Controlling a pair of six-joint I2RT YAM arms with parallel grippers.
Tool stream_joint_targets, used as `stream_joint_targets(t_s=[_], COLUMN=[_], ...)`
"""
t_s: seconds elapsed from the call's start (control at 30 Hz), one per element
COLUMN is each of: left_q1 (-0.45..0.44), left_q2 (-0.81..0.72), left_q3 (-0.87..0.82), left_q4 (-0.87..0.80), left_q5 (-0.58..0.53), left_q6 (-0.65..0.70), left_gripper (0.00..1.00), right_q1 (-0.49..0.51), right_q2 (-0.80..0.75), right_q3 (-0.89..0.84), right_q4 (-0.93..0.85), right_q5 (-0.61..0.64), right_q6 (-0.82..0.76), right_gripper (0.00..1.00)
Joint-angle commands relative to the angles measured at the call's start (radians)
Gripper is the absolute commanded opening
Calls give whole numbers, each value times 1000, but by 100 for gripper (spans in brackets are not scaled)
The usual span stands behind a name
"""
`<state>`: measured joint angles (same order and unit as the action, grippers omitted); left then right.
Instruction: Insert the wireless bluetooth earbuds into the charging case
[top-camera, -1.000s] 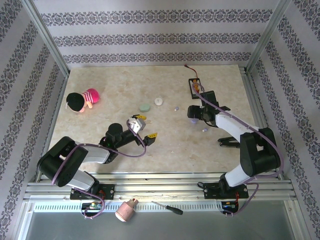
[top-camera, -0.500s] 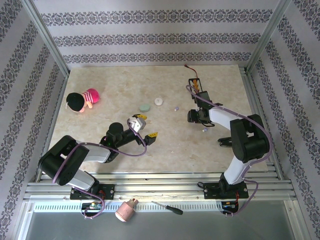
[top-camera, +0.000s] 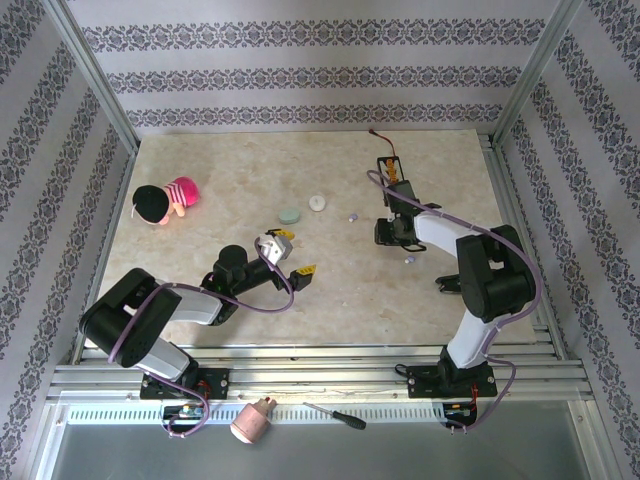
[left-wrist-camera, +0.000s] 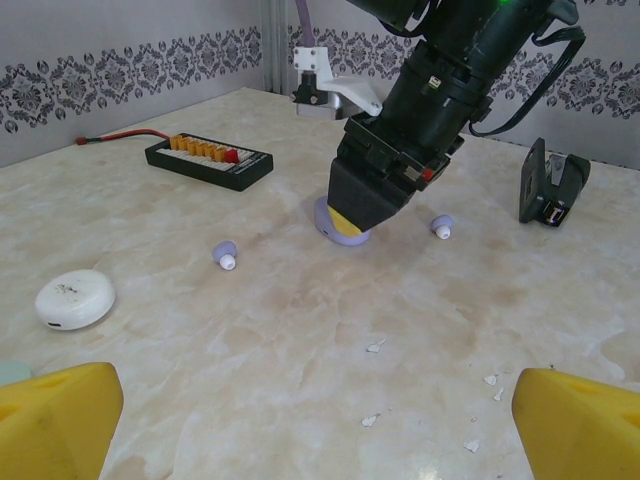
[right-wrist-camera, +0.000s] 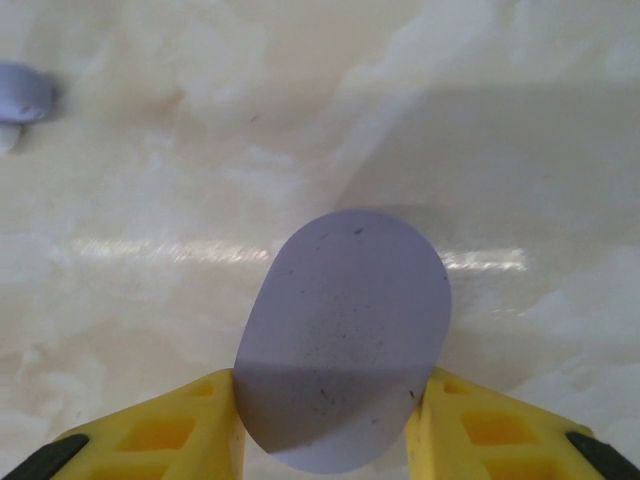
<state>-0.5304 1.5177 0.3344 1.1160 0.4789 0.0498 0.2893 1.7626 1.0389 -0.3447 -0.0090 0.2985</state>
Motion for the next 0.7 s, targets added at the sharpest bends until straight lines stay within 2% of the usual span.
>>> stream_joint_targets(t_s=[0.0,0.37,0.53,0.67], left_q1=[-16,-4,3,4], left_q2=[10,-83,-152,-183], left_q3=[13,-25,-32,-35], left_q4=[67,-16,-105,-143], left_q5=[15,-69,-88,-102], left_q6=[-13,31,56,70], left_gripper=[99,99,99,99], right_q1=[61,300,335,334], right_q2=[-52,-190,-231,-238], right_q3=[3,-141,-203,-217], right_q4=[-62,-119,-115,-104], right_q5=[-28,-115,-140,-144], right_q6=[-37,3,6,-5], right_gripper=[40,41,42,47])
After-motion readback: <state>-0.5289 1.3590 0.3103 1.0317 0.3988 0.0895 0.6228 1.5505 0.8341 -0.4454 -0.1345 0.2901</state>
